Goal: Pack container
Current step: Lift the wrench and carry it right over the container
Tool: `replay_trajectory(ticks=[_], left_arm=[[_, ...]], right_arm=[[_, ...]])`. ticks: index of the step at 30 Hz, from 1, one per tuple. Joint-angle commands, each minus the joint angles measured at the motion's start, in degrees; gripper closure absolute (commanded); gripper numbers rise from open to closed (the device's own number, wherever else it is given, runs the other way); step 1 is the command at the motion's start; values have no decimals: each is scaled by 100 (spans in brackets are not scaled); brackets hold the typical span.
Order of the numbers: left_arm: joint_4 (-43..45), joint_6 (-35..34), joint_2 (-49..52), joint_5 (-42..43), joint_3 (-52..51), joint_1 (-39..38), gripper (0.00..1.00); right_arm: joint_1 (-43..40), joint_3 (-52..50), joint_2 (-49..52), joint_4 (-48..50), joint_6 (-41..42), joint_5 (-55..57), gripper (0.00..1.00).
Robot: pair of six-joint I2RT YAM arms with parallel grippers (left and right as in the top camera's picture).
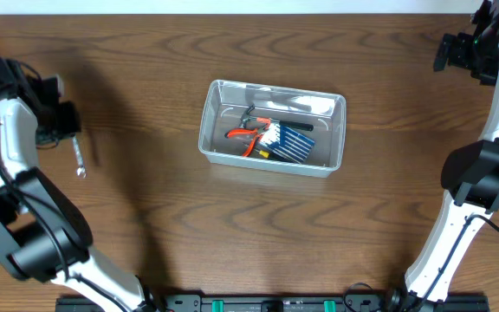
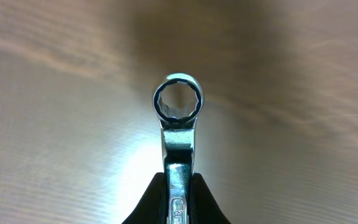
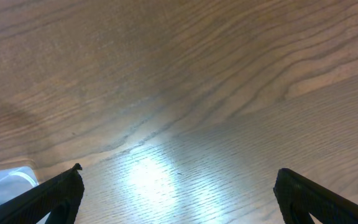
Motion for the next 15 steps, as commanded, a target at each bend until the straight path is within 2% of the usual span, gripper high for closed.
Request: replay_trajectory(ticks=[1,10,15], left_arm=[[-31,-133,-605,531,166,-358,94],[195,-210,-2061,553,166,-2166,94],[584,-437,-2308,553,166,-3235,94]], right_arm=[[-15,-9,-90,0,87,57,1],[-15,-9,-90,2,87,57,1],[-15,-9,-90,0,87,57,1]])
